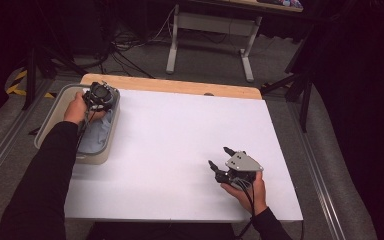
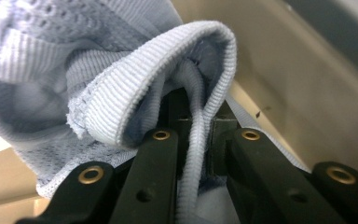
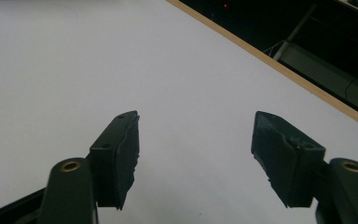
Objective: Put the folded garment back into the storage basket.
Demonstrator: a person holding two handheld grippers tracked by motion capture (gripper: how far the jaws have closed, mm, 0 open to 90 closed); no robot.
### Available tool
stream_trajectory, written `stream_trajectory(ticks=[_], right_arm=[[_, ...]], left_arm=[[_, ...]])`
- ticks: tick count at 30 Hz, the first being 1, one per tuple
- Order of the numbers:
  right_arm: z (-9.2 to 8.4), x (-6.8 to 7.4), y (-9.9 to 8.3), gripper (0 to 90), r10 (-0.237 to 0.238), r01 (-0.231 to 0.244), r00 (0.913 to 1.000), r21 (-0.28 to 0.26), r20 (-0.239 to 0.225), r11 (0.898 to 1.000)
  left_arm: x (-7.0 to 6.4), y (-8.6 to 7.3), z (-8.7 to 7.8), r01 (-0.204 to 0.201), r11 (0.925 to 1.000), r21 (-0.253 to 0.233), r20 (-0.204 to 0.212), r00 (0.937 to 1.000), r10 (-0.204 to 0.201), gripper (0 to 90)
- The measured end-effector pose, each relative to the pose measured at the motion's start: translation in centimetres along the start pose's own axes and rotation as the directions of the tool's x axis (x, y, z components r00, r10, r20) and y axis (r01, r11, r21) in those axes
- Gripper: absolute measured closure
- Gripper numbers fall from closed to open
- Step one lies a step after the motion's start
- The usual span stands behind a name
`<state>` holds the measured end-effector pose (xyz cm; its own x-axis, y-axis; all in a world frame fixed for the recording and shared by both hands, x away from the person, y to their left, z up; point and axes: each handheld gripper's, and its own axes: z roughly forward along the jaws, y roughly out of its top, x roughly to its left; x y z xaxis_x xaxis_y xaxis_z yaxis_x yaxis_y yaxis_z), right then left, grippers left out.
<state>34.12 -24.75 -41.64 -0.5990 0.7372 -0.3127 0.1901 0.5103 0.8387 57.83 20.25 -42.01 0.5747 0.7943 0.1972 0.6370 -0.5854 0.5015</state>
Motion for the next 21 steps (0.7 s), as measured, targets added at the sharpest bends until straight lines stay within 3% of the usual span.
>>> stream_trajectory(ticks=[4, 8, 14, 16, 19, 21], right_arm=[[0.0, 0.0, 0.0, 32.6, 0.000, 0.000, 1.0000, 0.004, -0.002, 1.000], [0.1, 0.1, 0.0, 32.5, -0.003, 0.003, 1.0000, 0.007, -0.006, 1.000], [0.1, 0.1, 0.0, 32.3, -0.006, 0.006, 1.0000, 0.009, -0.005, 1.000], [0.0, 0.1, 0.1, 32.2, -0.006, 0.006, 1.0000, 0.004, -0.005, 1.000], [-0.1, 0.0, 0.0, 32.2, -0.006, 0.006, 1.0000, 0.005, -0.003, 1.000], [-0.1, 0.0, 0.0, 32.2, -0.004, 0.004, 1.0000, 0.004, -0.004, 1.000]], left_arm=[[-0.1, 0.0, 0.3, -0.017, 0.9994, 0.030, 0.022, 0.9996, 0.016, 83.7], [-0.2, 0.0, 0.4, -0.027, 0.9991, 0.034, 0.014, 0.9996, 0.026, 83.6], [0.1, 0.0, -0.3, 0.008, 0.9995, -0.029, -0.004, 1.0000, -0.008, 78.7], [0.3, 0.0, -0.8, 0.012, 0.9981, -0.061, -0.007, 0.9999, -0.012, 70.3], [0.4, -0.1, -1.4, 0.019, 0.9952, -0.096, -0.001, 0.9998, -0.019, 66.5], [0.6, -0.2, -1.8, 0.030, 0.9924, -0.119, -0.003, 0.9995, -0.031, 56.9]])
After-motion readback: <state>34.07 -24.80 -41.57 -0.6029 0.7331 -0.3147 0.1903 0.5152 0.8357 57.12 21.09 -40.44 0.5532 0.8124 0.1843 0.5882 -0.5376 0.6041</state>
